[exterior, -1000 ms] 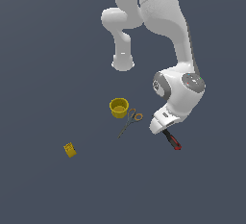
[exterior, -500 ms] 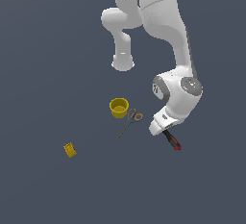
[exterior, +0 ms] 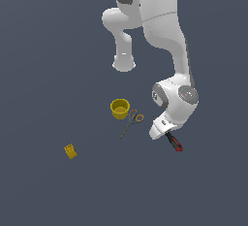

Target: Pick up a designated object from a clutter of objects.

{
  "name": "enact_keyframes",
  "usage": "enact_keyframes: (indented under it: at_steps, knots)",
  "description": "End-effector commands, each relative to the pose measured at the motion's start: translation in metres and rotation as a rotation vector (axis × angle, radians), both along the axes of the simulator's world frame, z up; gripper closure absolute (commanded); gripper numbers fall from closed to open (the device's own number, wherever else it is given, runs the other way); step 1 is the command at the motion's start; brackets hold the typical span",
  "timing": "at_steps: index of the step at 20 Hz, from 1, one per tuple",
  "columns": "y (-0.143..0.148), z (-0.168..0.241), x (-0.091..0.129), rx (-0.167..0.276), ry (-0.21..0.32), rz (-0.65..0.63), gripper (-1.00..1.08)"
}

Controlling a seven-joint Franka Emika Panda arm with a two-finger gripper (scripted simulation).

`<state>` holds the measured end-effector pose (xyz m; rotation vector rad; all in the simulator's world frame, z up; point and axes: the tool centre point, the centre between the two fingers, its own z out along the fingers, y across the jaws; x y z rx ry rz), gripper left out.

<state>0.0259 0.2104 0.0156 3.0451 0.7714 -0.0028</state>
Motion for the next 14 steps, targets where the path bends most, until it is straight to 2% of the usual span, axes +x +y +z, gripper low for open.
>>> enact_keyframes:
  at_steps: [1,14]
  knots:
    - [0.0003,-0.0009,0.0007,0.001,-0.002,0.0,1.08]
    - [-0.0017,0.0007,0.0001,0.0,-0.001,0.0,1.08]
